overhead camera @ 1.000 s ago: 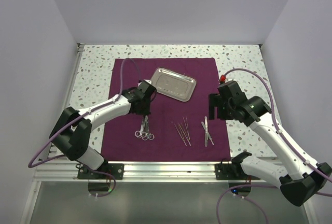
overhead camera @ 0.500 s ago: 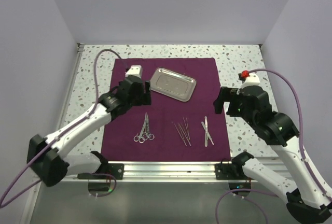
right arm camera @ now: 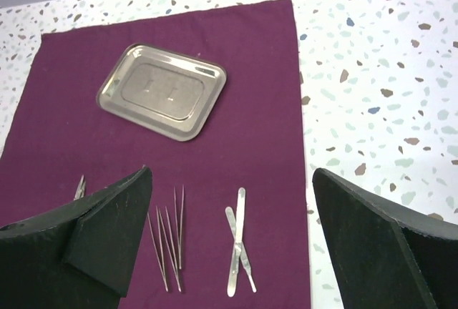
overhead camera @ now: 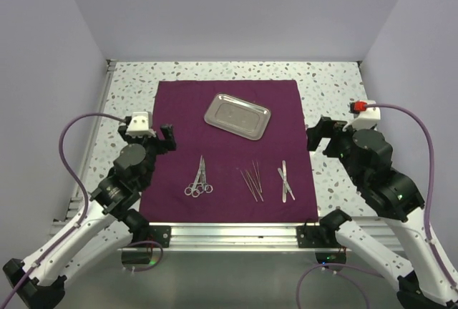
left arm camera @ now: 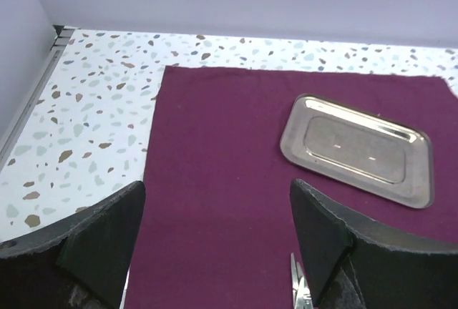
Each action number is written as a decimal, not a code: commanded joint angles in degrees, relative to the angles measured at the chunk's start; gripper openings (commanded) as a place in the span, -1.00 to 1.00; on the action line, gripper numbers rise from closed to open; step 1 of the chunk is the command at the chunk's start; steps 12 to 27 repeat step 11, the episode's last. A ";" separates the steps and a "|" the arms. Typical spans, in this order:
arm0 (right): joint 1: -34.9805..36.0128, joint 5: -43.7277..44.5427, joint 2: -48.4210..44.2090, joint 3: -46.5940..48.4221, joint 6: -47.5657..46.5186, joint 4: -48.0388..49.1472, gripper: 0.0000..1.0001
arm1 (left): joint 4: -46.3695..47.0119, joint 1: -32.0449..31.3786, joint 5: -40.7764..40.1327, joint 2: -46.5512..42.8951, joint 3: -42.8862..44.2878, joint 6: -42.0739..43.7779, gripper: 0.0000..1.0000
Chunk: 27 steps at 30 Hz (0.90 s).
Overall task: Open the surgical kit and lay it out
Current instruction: Reset both arms
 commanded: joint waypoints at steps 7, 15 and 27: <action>-0.18 1.88 1.33 0.43 -0.40 1.74 0.97 | 9.04 -0.10 -1.26 5.78 1.88 4.99 0.71; -0.18 2.04 3.17 0.52 -1.90 1.47 0.97 | 11.33 -0.19 -1.70 9.12 1.97 5.09 0.72; -0.18 2.04 3.17 0.52 -1.90 1.47 0.97 | 11.33 -0.19 -1.70 9.12 1.97 5.09 0.72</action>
